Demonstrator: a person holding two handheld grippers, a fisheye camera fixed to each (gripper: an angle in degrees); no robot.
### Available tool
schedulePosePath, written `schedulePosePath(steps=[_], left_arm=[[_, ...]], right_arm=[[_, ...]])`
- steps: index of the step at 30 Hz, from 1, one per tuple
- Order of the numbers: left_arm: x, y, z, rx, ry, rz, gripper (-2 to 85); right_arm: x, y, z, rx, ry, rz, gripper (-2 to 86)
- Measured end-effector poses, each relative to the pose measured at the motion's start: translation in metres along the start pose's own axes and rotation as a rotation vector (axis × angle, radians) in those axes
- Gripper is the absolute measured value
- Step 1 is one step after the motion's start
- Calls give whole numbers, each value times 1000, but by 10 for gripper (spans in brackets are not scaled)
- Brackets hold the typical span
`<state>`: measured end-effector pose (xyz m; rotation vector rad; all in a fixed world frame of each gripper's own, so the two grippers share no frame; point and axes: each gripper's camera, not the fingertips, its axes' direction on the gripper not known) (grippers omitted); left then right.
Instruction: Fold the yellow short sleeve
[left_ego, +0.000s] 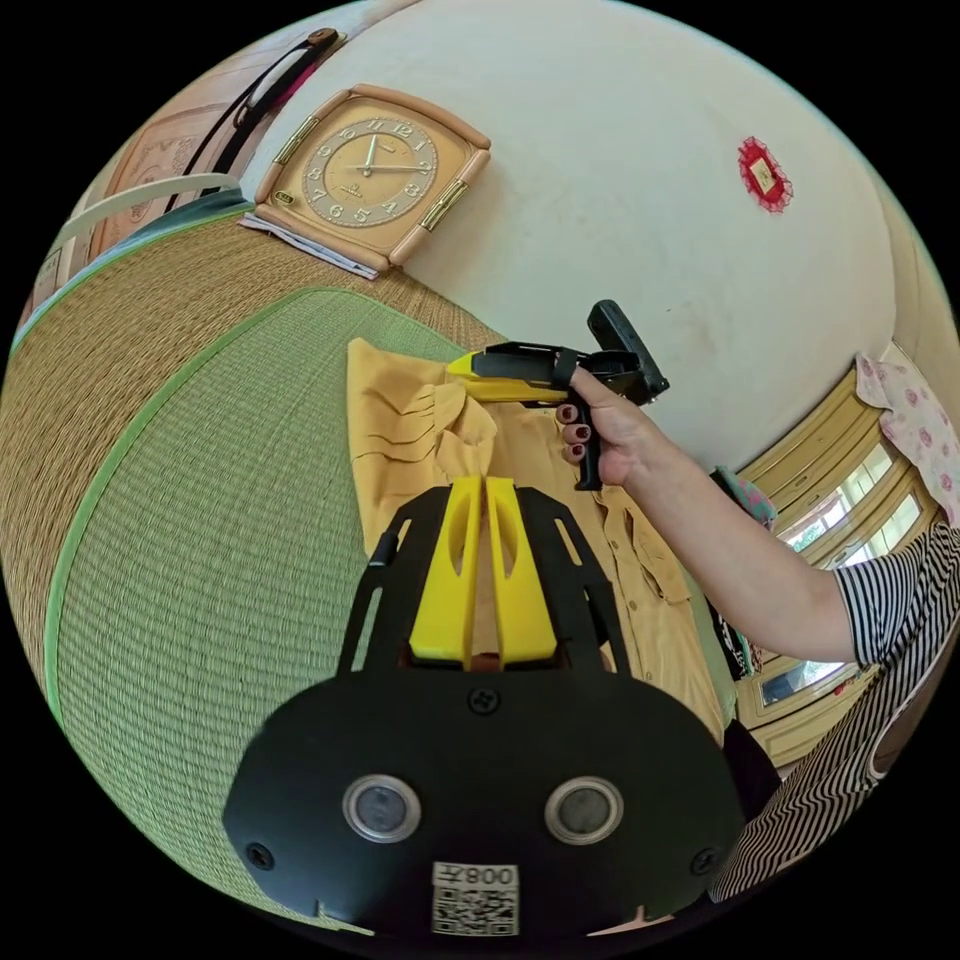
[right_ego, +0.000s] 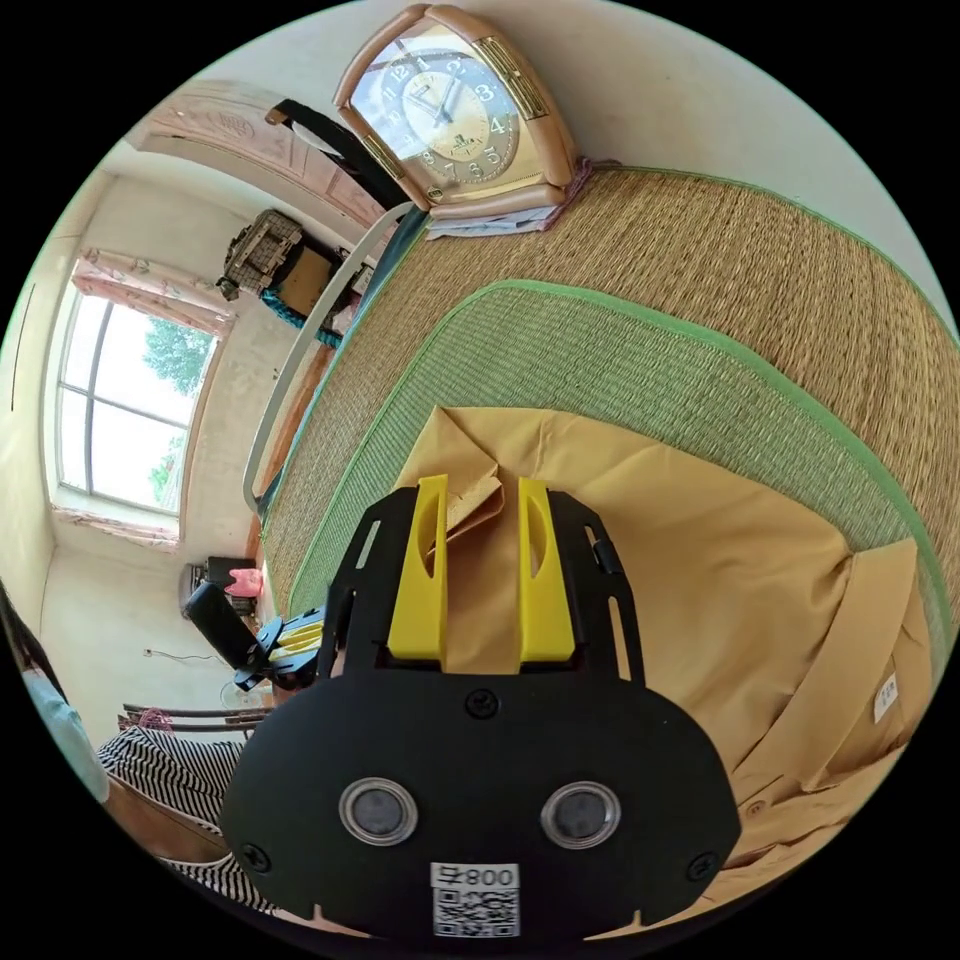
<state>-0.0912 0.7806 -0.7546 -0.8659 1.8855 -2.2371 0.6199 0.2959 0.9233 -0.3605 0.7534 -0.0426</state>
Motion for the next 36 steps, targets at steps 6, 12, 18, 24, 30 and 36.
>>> schedulePosePath(steps=[6,12,18,24,30,36], left_arm=[[24,2,1,-16,-37,60,6],[69,1,1,-15,-36,194,6],[114,11,30,-126,32,303,6],[140,28,74,-290,2,341,7],[141,43,97,-381,15,278,15],[144,55,85,-359,65,256,27]], right_arm=[[2,3,4,-32,9,-8,19],[-15,26,-53,57,-55,-104,5],[-8,83,-113,106,107,-131,3],[41,122,-105,52,169,-20,3],[67,133,-84,17,169,23,4],[73,147,-96,87,133,33,10]])
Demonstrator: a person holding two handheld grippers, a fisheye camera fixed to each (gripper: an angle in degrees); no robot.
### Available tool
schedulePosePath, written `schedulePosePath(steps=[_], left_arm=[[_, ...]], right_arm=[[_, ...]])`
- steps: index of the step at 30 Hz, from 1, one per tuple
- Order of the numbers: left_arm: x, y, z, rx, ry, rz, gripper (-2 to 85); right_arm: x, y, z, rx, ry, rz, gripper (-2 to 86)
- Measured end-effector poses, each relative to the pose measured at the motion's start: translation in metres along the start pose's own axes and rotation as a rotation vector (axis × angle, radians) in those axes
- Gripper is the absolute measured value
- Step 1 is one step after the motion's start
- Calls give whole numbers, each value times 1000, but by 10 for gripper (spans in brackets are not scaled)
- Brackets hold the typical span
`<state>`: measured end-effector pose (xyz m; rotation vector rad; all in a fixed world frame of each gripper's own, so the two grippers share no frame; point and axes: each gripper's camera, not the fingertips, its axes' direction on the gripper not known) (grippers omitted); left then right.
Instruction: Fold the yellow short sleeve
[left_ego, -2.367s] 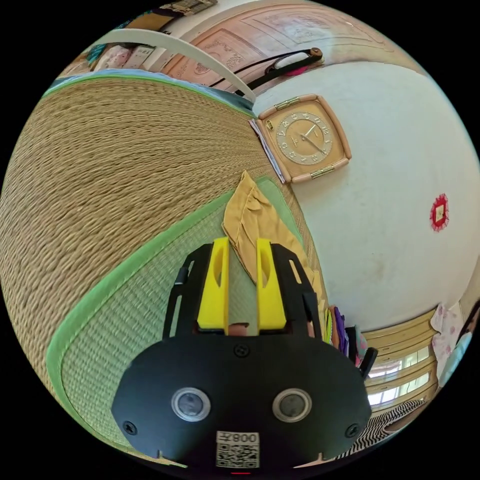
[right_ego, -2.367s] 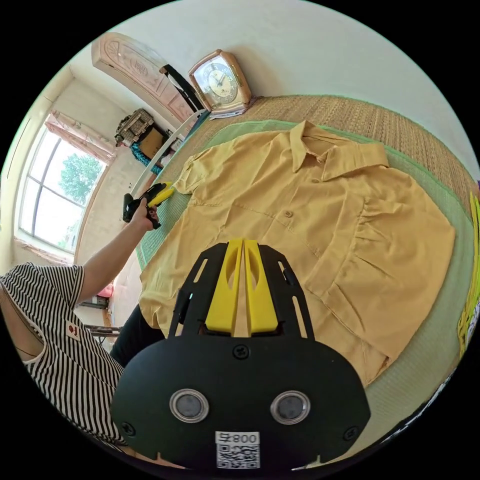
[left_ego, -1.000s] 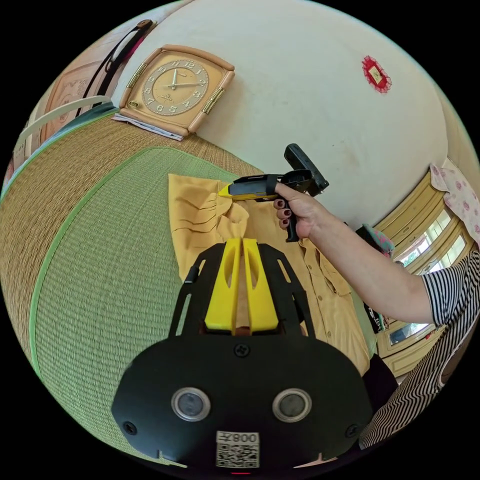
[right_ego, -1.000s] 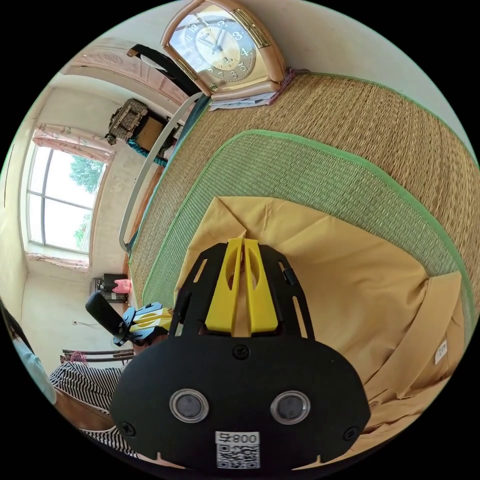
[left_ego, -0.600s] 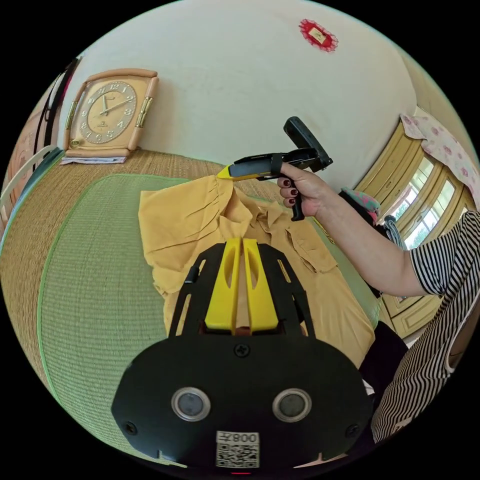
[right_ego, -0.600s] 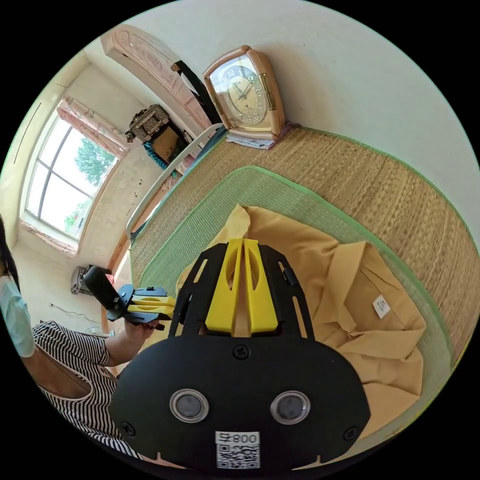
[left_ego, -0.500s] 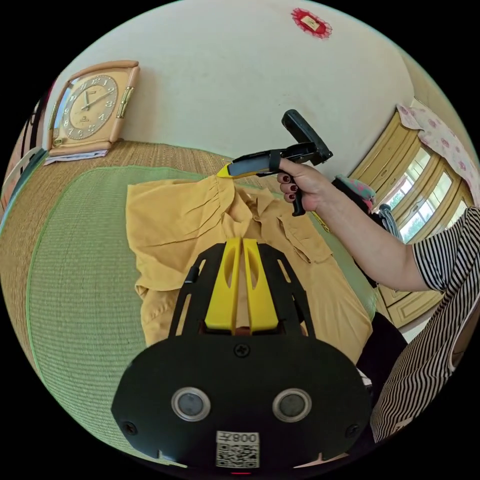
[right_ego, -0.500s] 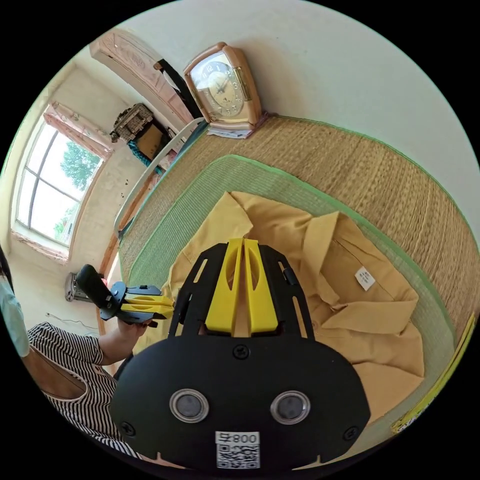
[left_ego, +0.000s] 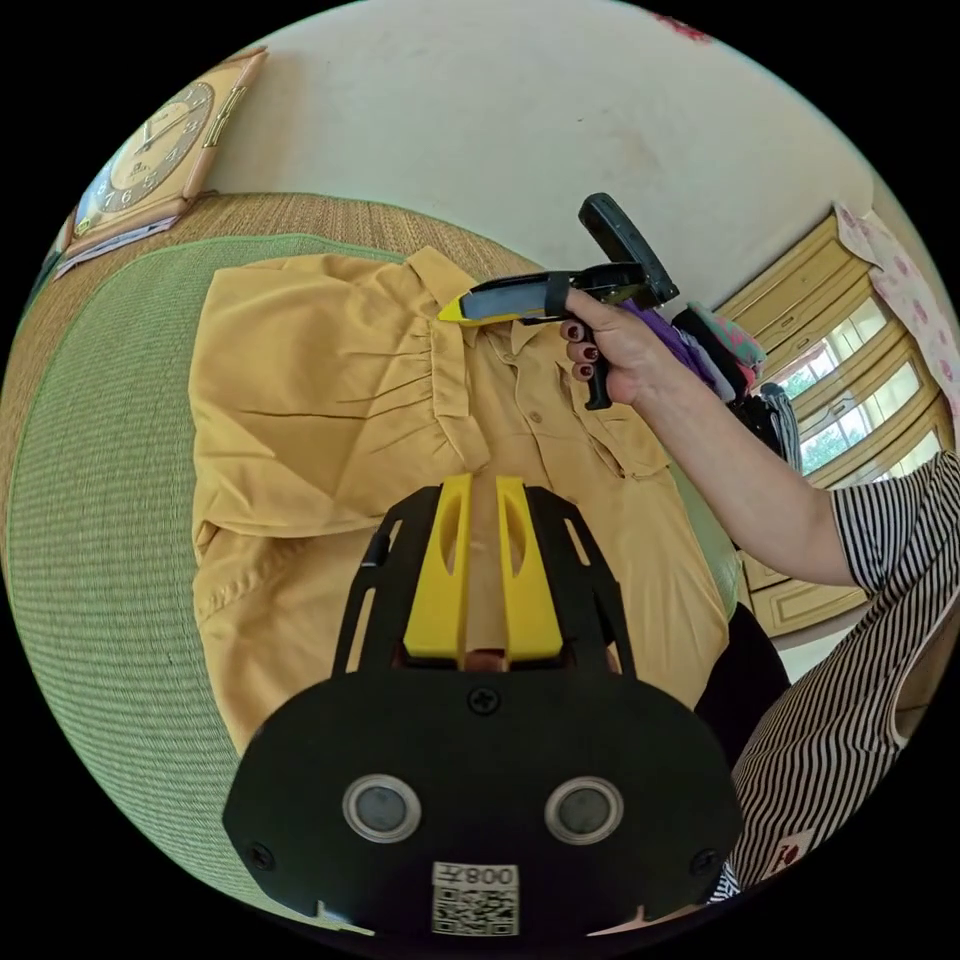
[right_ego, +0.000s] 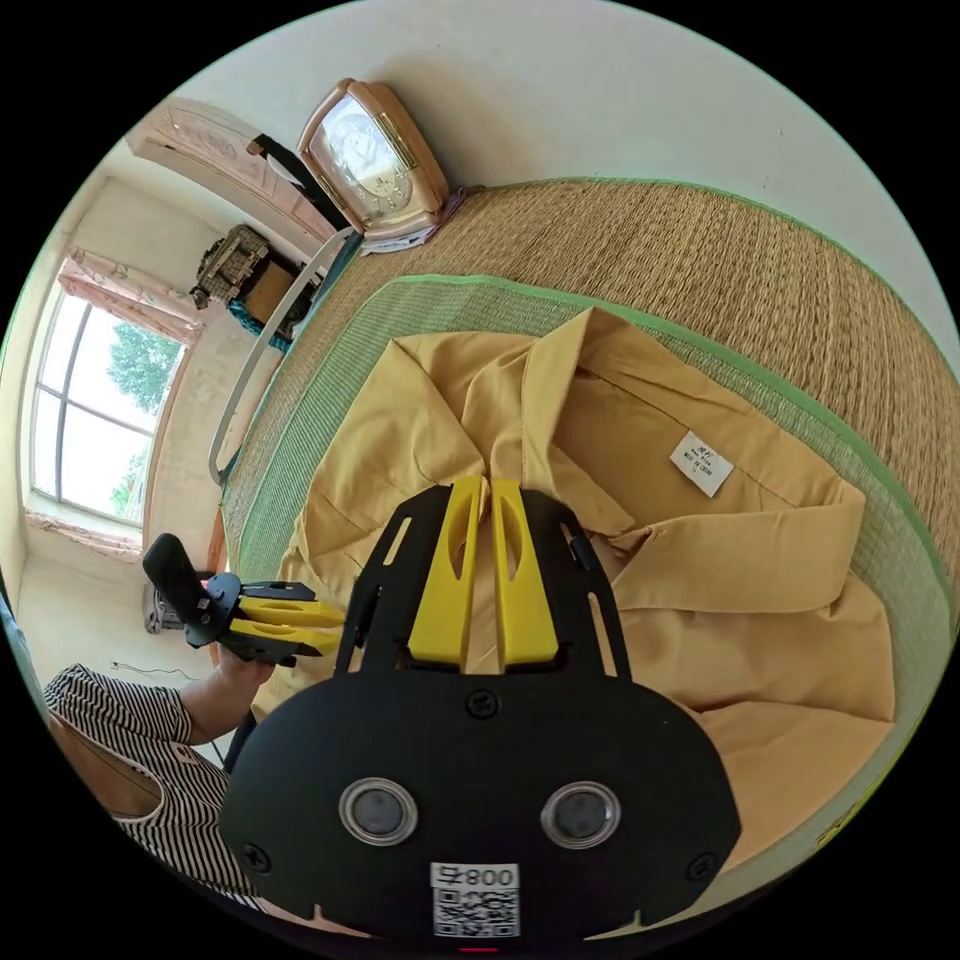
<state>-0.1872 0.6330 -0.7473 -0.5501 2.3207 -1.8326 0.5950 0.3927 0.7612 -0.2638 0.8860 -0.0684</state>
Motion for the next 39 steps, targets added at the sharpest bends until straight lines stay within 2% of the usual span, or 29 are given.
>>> schedulePosePath(steps=[3,6,9,12,14,16,18,21,24,29,32,39], left_arm=[[3,8,-15,66,-57,-5,22],[-9,14,-10,57,-121,-57,12],[-20,18,6,-41,-119,-100,6],[-13,24,-5,27,-146,-75,4],[-13,28,-3,3,-182,-78,3],[-22,33,10,-94,-161,-106,2],[-30,42,4,-31,-78,-140,2],[-29,59,-7,29,-73,-150,2],[-32,89,-18,117,47,-160,3],[-27,146,-36,108,92,-211,3],[-23,187,-53,70,83,-282,3],[-18,289,-103,114,110,-442,5]], right_arm=[[-16,16,-20,81,-11,-31,9],[-58,34,-13,69,-99,-169,5],[-98,46,31,-84,-60,-266,3],[-113,57,62,-190,27,-297,2],[-115,63,59,-159,50,-279,2],[-115,64,61,-154,51,-274,2],[-115,64,59,-157,46,-263,3],[-116,67,47,-158,54,-250,2],[-114,90,12,-49,62,-207,2],[-104,162,-57,23,46,-107,1],[-103,220,-86,-19,28,-51,2],[-110,363,-119,-145,64,140,2]])
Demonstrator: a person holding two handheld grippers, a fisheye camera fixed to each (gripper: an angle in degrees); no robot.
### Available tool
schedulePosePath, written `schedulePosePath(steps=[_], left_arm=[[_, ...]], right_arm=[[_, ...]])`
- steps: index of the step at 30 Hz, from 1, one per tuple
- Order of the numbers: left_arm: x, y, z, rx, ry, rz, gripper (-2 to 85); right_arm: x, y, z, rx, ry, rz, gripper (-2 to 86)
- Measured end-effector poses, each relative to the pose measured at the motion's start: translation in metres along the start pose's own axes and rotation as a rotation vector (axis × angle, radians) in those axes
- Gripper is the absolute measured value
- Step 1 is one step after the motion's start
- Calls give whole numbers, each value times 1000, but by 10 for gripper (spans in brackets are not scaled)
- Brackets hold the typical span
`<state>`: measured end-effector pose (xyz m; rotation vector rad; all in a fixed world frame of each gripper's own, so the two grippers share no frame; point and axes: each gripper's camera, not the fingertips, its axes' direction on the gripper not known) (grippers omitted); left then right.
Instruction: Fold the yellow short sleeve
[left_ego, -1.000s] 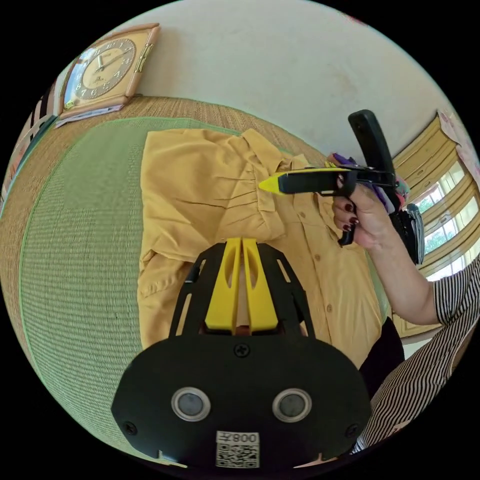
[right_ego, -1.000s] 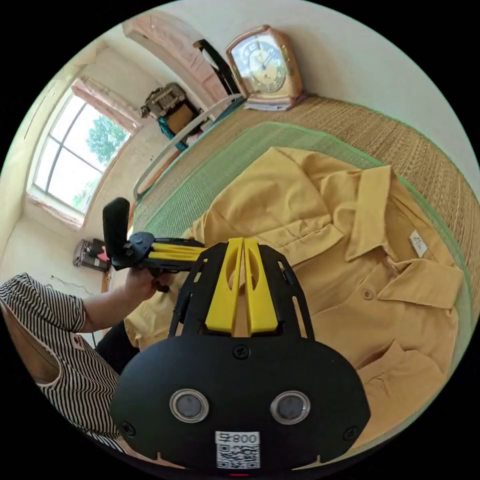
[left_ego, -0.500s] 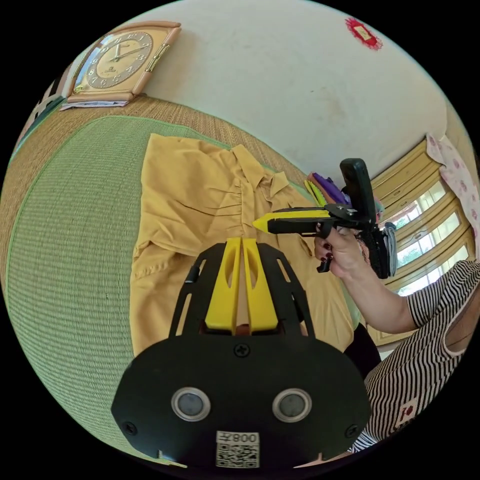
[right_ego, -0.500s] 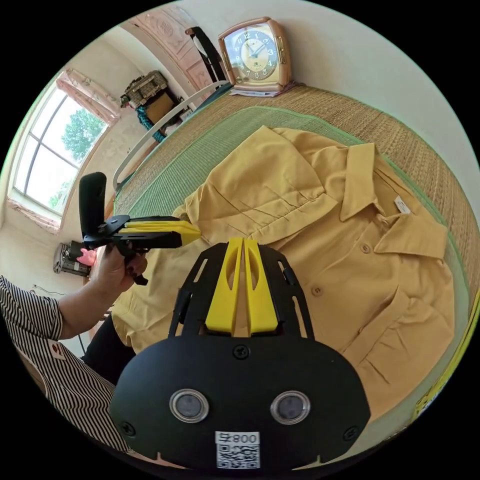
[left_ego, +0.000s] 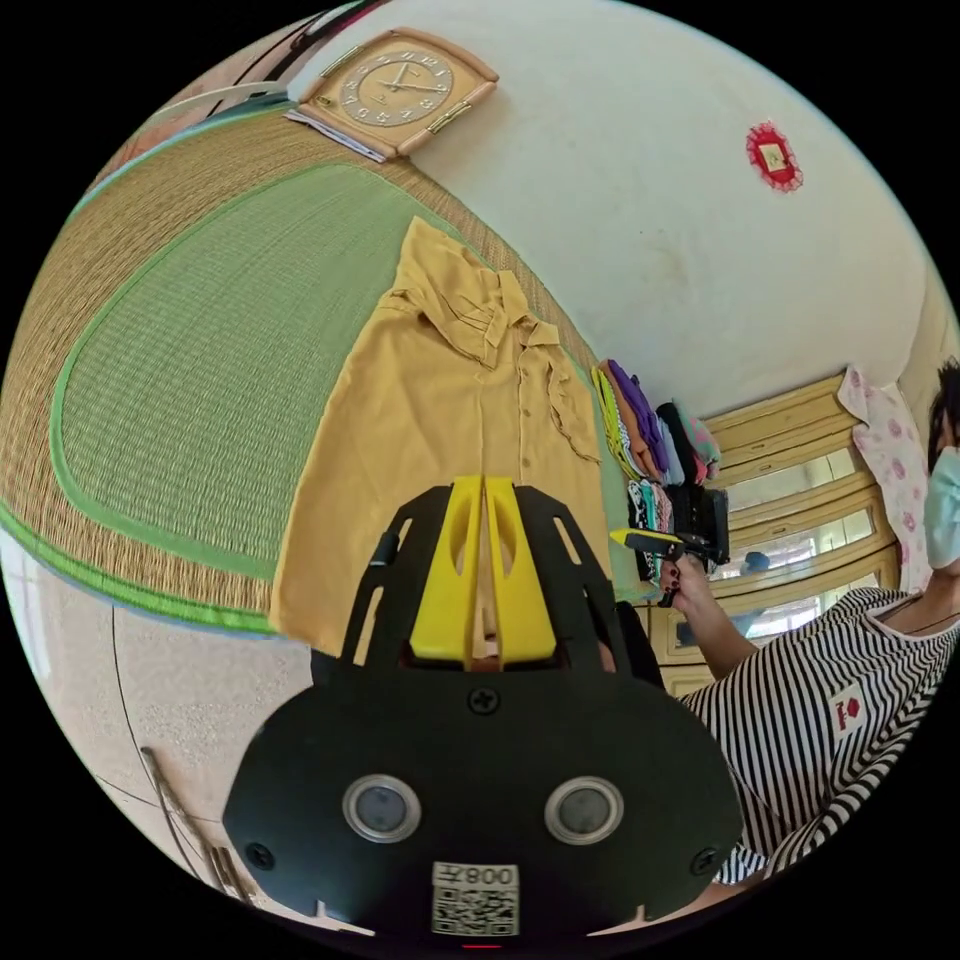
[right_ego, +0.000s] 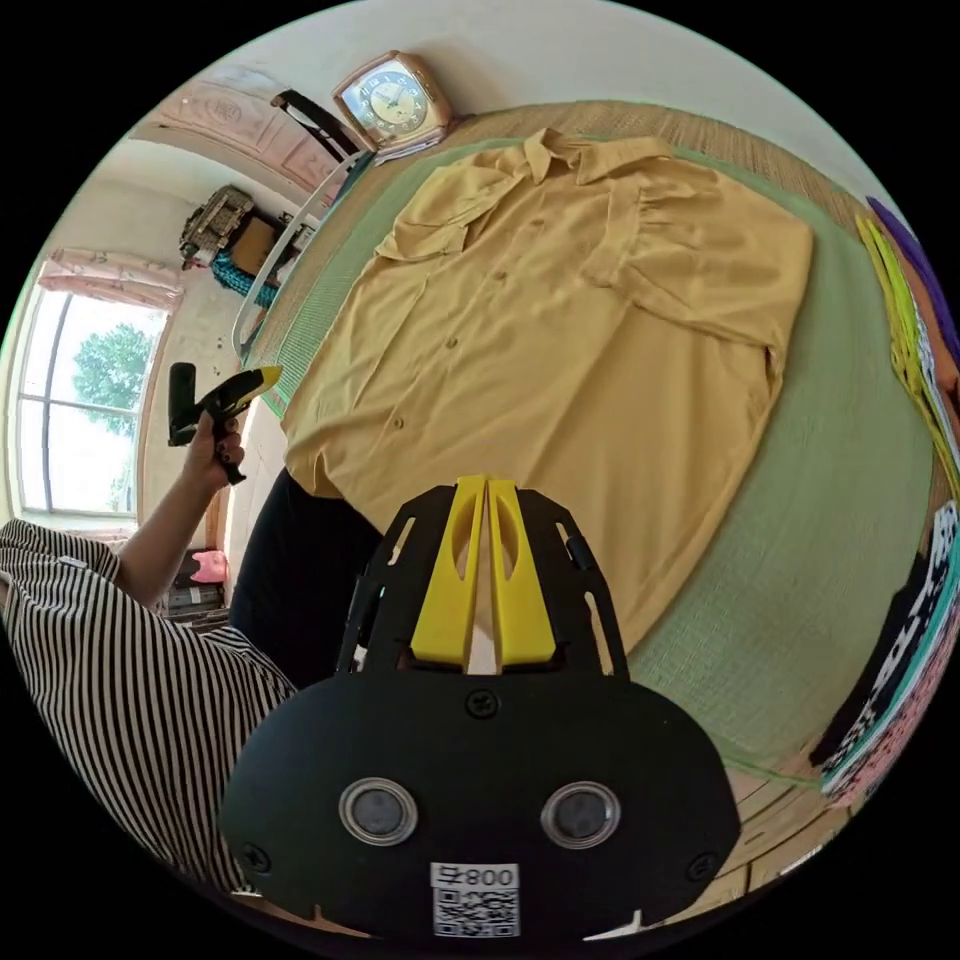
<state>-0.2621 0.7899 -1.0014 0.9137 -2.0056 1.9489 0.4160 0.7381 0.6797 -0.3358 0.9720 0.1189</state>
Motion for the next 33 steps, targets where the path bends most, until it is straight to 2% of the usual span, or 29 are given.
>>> schedulePosePath(steps=[9,14,21,33], left_arm=[[-38,92,-39,48,19,-107,44],[-74,131,-44,63,74,-210,82],[-126,169,-38,94,166,-358,106],[-188,181,-28,123,232,-479,124]], right_arm=[[25,124,-12,3,-81,187,11],[49,162,-2,-14,-73,329,56],[77,177,-22,93,-142,435,80],[99,173,-25,105,-224,526,88]])
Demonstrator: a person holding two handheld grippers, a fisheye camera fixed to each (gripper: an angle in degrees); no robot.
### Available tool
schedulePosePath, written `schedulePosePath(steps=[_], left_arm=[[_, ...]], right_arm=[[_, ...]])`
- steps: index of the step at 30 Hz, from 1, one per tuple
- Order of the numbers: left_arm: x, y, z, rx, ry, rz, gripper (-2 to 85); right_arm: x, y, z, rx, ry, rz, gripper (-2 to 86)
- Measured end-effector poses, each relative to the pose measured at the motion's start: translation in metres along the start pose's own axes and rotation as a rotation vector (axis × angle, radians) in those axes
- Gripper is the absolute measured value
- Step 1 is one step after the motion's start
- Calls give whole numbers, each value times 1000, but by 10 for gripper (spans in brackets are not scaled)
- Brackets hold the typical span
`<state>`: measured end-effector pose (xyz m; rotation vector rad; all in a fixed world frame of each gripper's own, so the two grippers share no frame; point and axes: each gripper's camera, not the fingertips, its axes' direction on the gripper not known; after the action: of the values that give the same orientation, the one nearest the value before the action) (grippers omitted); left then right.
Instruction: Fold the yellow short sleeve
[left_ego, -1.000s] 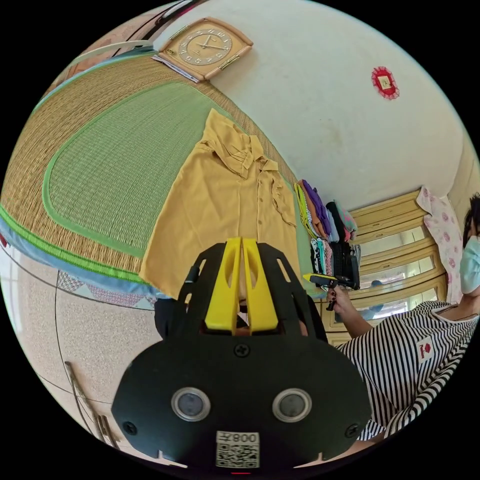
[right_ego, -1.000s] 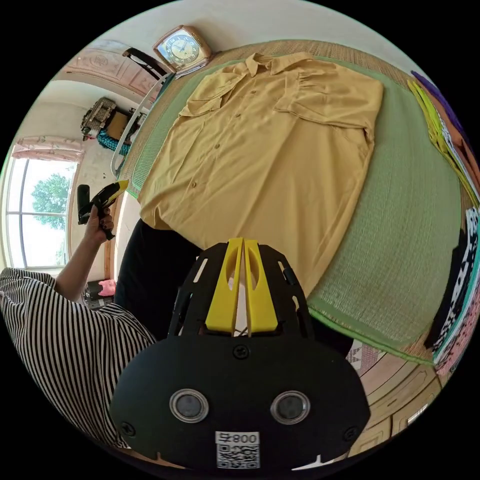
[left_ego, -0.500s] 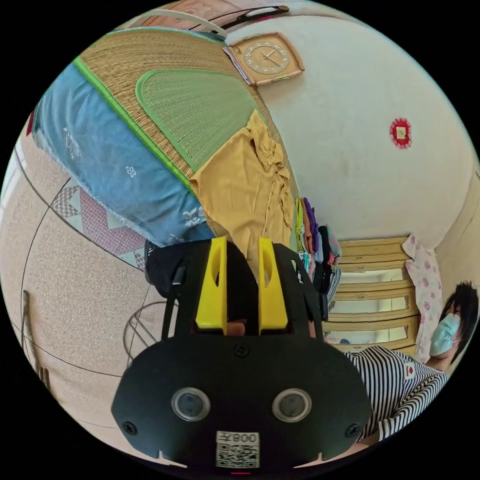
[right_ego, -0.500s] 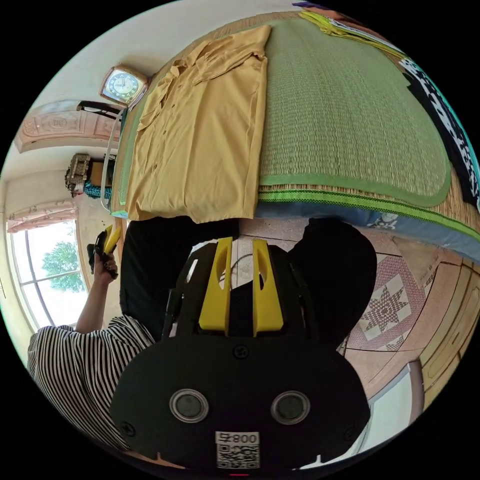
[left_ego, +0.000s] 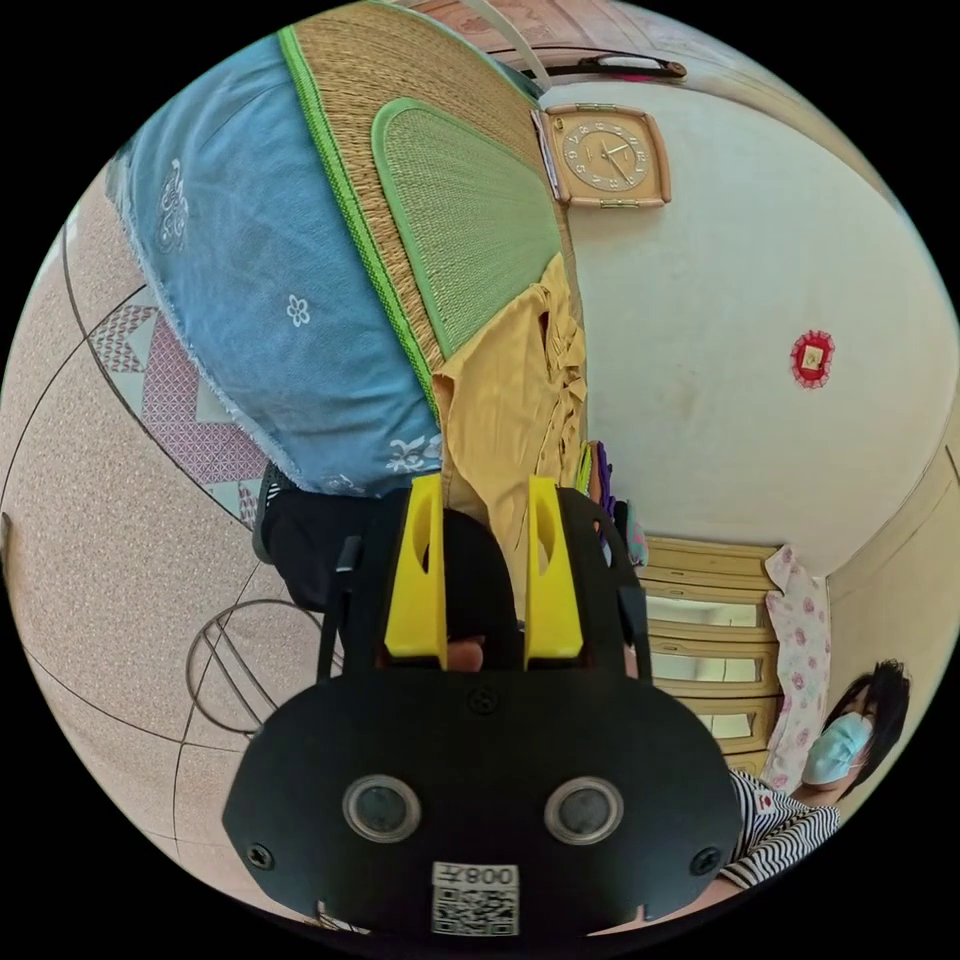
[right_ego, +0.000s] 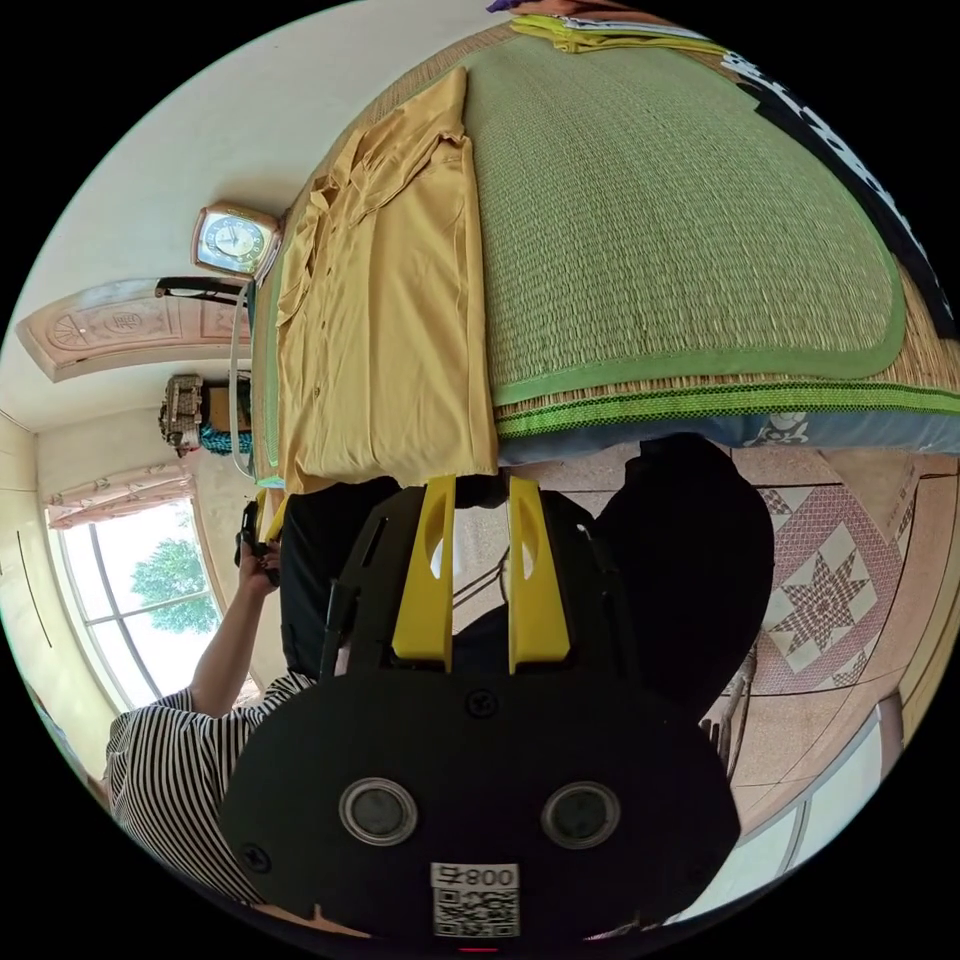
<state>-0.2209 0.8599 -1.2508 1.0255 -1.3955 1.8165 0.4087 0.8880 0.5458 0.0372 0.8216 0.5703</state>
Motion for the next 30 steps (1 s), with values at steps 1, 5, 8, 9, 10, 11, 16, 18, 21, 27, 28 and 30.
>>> schedulePosePath(steps=[1,5,8,9,10,11,16,18,21,27,28,30], left_arm=[[-2,-1,0,-3,-1,-3,125],[-17,-7,3,-4,26,-29,124],[-24,-9,7,-31,29,-23,118],[-26,-9,9,-51,26,-21,114],[-27,-9,10,-59,24,-21,112],[-29,-9,11,-66,20,-24,108],[-40,-7,15,-84,22,-33,102],[-43,-6,16,-97,15,-34,99],[-49,-4,14,-97,14,-51,88],[-59,6,8,-96,29,-67,44],[-60,7,7,-93,32,-67,40],[-63,12,4,-79,54,-77,32]], right_arm=[[2,1,-2,7,-7,9,89],[8,-1,-7,8,-18,41,89],[7,-7,-8,2,-16,44,89],[7,-8,-8,-1,-17,45,89],[7,-9,-8,-5,-19,46,88],[7,-11,-8,-3,-21,47,87],[12,-16,-11,-4,-42,53,83],[14,-17,-11,-10,-47,57,78],[18,-18,-12,-16,-54,57,65],[25,-19,-17,-19,-74,49,27],[26,-19,-18,-22,-79,44,21],[28,-18,-20,-24,-89,35,14]])
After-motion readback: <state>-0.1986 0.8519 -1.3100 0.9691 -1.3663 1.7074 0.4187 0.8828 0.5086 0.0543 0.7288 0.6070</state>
